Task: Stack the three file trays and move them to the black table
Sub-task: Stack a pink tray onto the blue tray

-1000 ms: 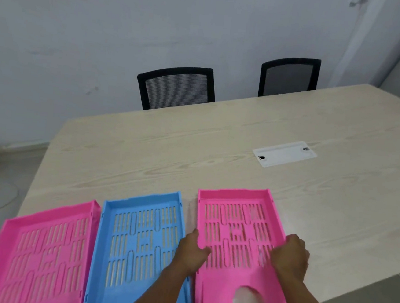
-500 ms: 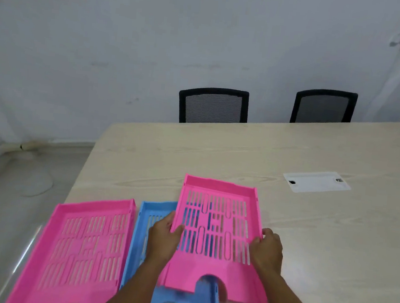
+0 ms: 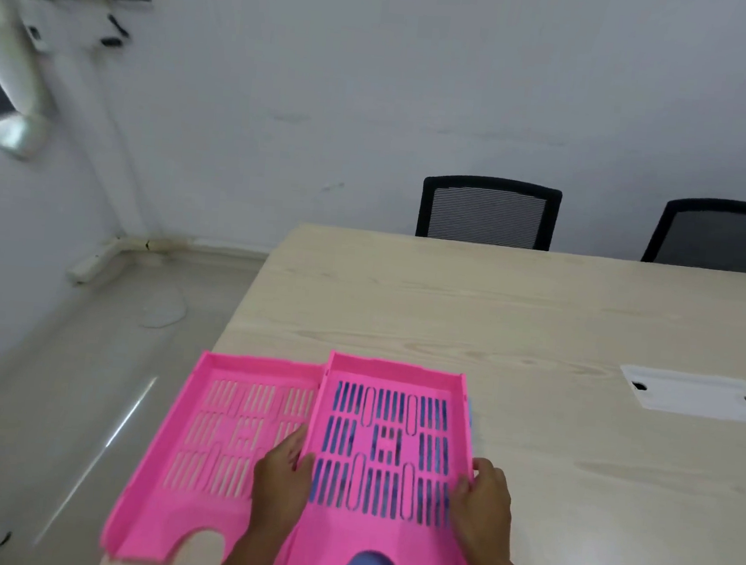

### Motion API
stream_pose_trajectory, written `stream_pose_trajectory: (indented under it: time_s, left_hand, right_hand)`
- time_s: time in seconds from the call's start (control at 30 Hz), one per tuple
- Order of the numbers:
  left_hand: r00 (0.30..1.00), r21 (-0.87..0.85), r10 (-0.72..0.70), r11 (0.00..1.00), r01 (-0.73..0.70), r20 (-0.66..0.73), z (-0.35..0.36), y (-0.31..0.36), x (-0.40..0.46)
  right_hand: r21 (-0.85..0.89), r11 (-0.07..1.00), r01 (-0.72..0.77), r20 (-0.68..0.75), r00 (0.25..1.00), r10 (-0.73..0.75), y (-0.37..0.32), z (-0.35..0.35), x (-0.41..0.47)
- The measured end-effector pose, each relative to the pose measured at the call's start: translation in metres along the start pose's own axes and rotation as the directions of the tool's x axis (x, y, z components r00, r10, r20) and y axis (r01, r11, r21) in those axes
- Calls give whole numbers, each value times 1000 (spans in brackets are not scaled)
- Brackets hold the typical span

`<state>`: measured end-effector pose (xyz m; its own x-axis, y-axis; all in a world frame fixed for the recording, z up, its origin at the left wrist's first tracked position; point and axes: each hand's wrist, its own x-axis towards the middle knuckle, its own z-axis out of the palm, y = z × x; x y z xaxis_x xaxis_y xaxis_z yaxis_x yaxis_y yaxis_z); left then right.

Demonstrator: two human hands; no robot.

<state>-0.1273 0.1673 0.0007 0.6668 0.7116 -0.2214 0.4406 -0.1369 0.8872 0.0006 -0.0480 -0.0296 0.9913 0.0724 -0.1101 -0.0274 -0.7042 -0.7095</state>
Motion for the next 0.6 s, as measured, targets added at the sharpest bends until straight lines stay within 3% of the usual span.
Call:
stream_pose_trajectory:
  time_s: [0.43, 0.6]
  left_hand:
    - [992, 93, -93, 992, 85, 86, 2, -8, -4]
    - [994, 110, -95, 990, 89, 50, 6, -13, 0]
  right_hand:
    - [18, 999, -44, 9, 999, 44, -2, 1, -7]
    - [7, 999, -45, 49, 998, 45, 2, 0, -10]
